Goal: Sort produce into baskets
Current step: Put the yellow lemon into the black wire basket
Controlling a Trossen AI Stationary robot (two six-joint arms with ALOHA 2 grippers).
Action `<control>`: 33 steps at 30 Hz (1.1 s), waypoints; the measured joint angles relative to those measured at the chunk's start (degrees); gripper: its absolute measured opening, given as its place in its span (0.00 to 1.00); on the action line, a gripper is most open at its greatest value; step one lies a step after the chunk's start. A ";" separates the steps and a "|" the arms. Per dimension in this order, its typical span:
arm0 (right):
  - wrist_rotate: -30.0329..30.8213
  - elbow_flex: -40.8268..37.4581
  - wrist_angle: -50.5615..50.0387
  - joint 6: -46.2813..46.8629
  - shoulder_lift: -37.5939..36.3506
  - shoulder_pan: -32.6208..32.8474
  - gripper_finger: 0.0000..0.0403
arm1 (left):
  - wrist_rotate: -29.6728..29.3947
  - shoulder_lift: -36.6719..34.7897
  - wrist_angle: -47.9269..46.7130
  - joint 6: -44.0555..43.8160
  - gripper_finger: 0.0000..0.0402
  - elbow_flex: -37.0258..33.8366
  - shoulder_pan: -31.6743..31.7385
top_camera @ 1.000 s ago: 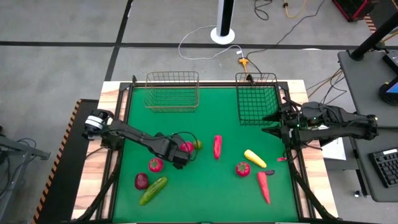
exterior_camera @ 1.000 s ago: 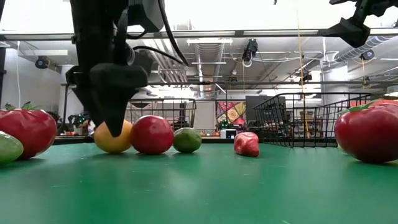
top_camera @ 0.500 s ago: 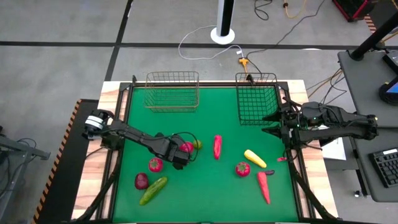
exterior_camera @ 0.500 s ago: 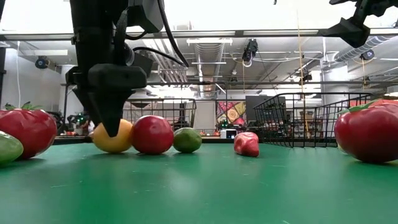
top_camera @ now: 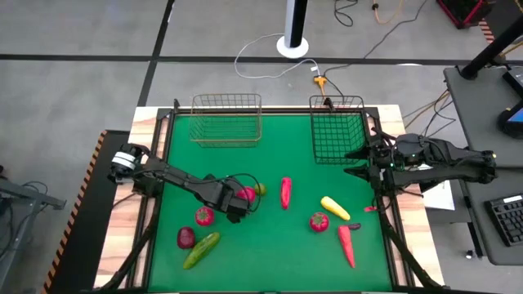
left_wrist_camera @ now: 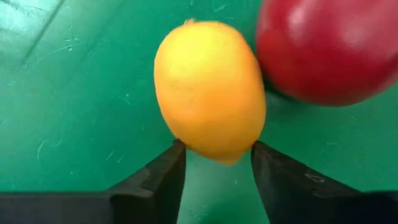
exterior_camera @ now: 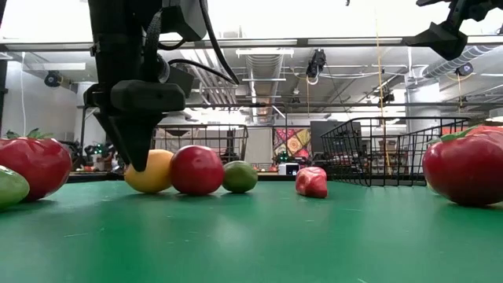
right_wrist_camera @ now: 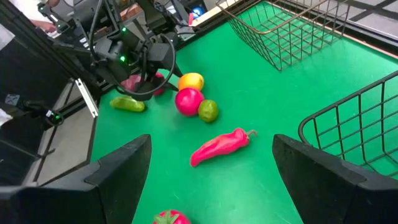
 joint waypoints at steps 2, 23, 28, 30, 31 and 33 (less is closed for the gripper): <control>0.02 0.00 0.00 -0.26 0.00 0.00 0.81 | 0.00 0.00 0.00 0.02 0.35 0.00 0.00; 0.07 -0.02 0.02 -0.41 0.04 -0.01 0.81 | -2.16 -7.56 -1.42 14.61 0.60 1.22 0.44; 0.09 -0.15 0.07 -0.41 0.04 0.00 0.81 | -3.72 -7.08 1.41 27.21 0.70 0.39 1.33; 0.09 -0.28 0.07 -0.39 0.04 0.00 0.81 | -4.43 -7.08 4.79 30.82 0.72 -0.40 1.84; 0.09 -0.35 0.12 -0.39 0.04 -0.02 0.81 | -4.44 -7.10 6.16 32.15 0.72 -0.70 2.06; 0.09 -0.48 0.22 -0.39 0.17 0.00 0.81 | -4.43 -7.18 6.95 33.63 0.73 -0.94 2.49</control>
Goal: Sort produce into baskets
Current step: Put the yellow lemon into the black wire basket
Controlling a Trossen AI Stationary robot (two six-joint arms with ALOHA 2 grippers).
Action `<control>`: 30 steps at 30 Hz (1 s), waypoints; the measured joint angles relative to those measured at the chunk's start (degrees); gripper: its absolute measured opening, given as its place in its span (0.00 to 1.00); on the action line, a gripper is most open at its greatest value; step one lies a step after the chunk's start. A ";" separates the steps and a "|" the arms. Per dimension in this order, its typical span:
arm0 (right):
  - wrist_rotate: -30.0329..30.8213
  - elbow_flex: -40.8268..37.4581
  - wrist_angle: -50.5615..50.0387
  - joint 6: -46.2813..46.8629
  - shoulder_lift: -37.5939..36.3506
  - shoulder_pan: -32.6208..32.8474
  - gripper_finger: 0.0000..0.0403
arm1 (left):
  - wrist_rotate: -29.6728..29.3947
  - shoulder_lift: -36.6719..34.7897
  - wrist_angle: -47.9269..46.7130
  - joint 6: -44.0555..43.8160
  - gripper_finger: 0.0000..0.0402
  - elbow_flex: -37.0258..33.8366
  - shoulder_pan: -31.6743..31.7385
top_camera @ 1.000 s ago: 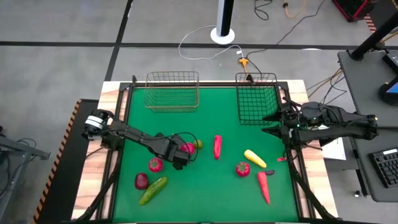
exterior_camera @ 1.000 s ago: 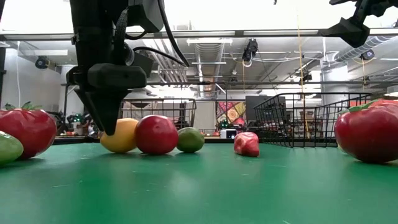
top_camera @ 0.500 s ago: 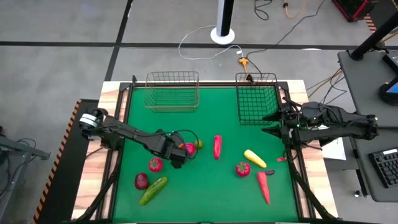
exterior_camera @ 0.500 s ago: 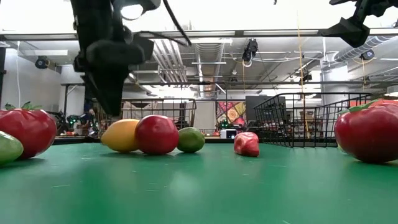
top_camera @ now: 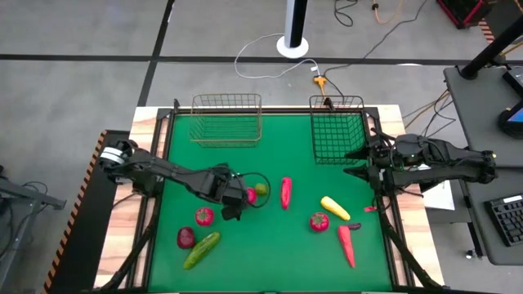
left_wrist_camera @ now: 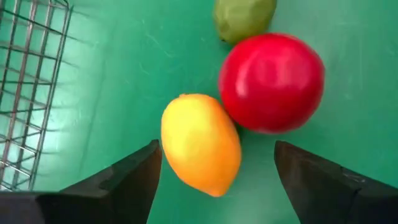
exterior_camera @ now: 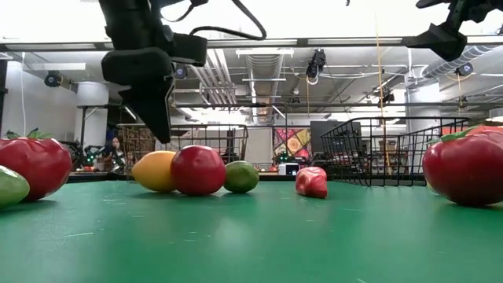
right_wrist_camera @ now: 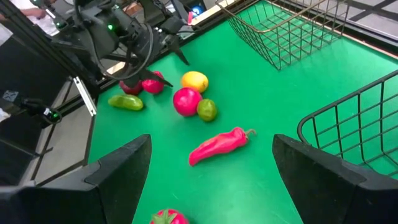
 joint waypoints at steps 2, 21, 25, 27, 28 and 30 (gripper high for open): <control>0.00 -0.01 -0.02 0.00 0.16 0.00 0.81 | 0.06 -0.01 0.12 0.60 0.73 -0.16 0.44; -0.02 -0.11 -0.13 -0.13 3.31 -0.02 0.81 | 0.87 0.25 13.45 1.34 0.71 -10.70 3.43; -0.03 -0.11 -0.05 -0.13 3.92 -0.02 0.81 | 0.67 0.23 13.64 1.34 0.66 -10.97 3.43; -0.04 -0.11 -0.02 -0.13 3.96 0.00 0.81 | 0.67 0.23 13.66 1.13 0.63 -11.05 3.45; -0.04 -0.11 0.00 -0.15 3.96 -0.01 0.81 | 0.69 0.23 13.65 1.03 0.62 -11.06 3.45; -0.04 -0.11 0.17 -0.22 3.94 0.00 0.81 | 0.68 0.23 13.66 0.89 0.60 -11.06 3.48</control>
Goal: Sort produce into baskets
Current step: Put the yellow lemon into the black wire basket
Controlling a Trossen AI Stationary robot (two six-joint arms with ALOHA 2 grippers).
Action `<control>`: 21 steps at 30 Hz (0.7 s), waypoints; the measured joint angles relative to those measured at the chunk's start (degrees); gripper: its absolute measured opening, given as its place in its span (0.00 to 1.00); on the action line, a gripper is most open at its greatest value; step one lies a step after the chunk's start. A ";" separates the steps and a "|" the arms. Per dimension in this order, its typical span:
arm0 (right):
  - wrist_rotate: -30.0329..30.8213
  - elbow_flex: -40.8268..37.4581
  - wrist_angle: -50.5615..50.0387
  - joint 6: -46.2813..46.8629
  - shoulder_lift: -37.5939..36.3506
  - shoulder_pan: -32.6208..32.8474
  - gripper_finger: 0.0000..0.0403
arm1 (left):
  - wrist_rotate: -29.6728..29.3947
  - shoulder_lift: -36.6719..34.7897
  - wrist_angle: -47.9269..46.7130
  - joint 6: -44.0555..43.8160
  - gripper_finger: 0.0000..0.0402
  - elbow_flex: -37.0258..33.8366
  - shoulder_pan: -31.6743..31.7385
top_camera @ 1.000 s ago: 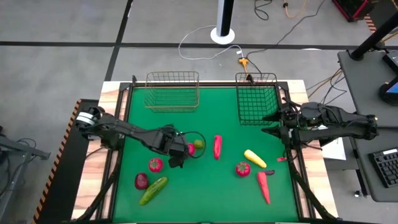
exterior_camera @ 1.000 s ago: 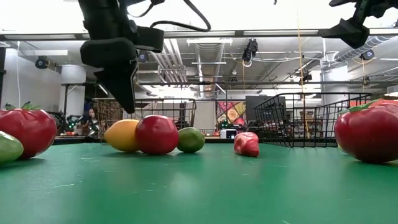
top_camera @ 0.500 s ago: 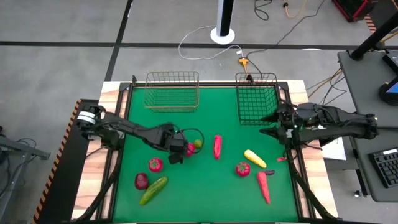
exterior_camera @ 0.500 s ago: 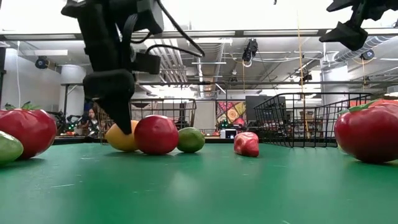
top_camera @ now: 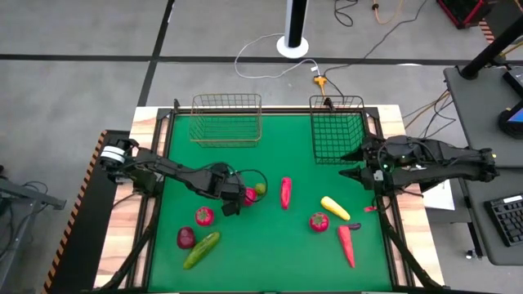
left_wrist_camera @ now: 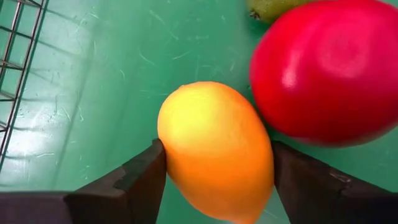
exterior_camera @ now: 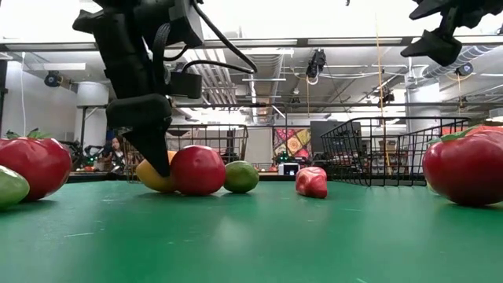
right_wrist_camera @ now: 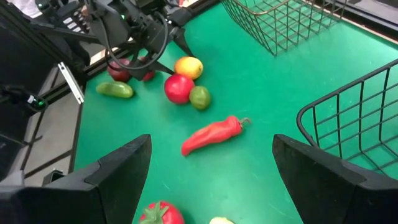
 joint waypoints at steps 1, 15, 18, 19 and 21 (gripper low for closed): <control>0.00 0.00 0.07 -0.02 -0.02 0.00 0.81 | 0.00 0.00 0.00 -0.03 0.60 0.00 0.00; -0.11 0.11 0.07 -0.58 -0.11 -0.01 0.81 | -1.15 -1.82 -12.92 -2.28 0.58 3.51 -0.39; -0.30 0.11 0.29 -1.67 -0.14 0.00 0.81 | -5.45 -4.56 -21.04 -2.78 0.58 7.91 -0.66; -0.70 0.11 0.66 -2.38 -0.24 0.00 0.81 | -6.48 -5.44 -22.16 -2.74 0.58 9.45 -0.66; -2.16 0.11 1.43 -2.97 -0.48 0.06 0.81 | -8.00 -7.51 -21.19 -1.70 0.58 12.63 -0.66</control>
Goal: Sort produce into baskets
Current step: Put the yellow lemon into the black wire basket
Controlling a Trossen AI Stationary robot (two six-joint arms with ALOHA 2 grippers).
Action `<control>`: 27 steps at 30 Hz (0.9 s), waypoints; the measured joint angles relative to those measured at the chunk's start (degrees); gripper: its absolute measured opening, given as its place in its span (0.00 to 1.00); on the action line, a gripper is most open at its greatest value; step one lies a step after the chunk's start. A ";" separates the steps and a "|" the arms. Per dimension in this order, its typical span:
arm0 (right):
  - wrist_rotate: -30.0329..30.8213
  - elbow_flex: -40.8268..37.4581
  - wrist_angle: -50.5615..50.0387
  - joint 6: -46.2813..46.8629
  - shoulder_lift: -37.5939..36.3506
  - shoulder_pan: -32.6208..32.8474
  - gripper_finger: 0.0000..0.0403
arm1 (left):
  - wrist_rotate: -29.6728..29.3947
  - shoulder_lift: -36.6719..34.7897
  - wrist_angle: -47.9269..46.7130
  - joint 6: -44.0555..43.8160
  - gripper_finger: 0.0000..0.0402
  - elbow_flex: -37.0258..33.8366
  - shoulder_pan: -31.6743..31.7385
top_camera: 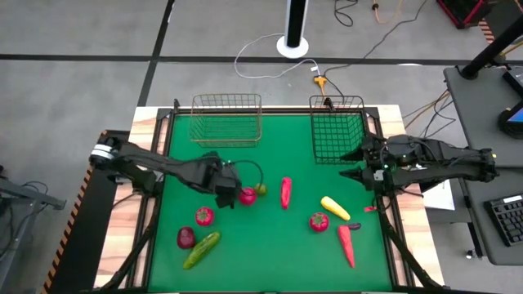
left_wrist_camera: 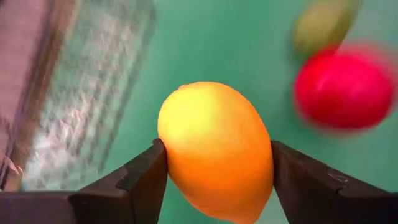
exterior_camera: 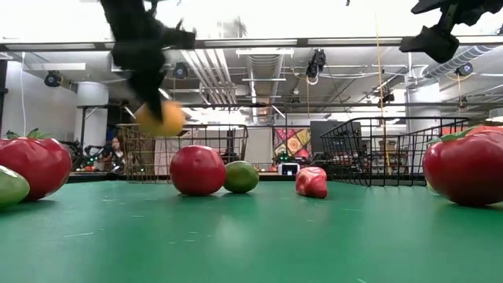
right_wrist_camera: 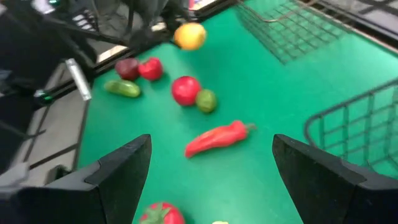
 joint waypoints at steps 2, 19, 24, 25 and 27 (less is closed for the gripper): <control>-1.72 0.00 1.68 -1.27 -0.39 0.14 0.81 | -1.23 -2.12 5.04 3.13 0.58 2.84 0.00; -5.84 -8.66 31.40 -23.31 -2.29 13.56 0.81 | 2.95 6.74 63.07 30.30 0.58 9.27 5.32; -5.30 -13.46 38.09 -22.85 -2.94 18.23 0.81 | 6.13 15.63 62.60 30.58 0.58 17.65 7.82; -4.70 -13.57 37.92 -22.53 -3.27 18.88 0.81 | 6.37 17.65 62.56 31.14 0.58 20.07 8.25; -3.20 -13.58 37.10 -22.37 -4.16 20.18 0.81 | 7.52 21.47 61.79 32.19 0.58 24.94 8.98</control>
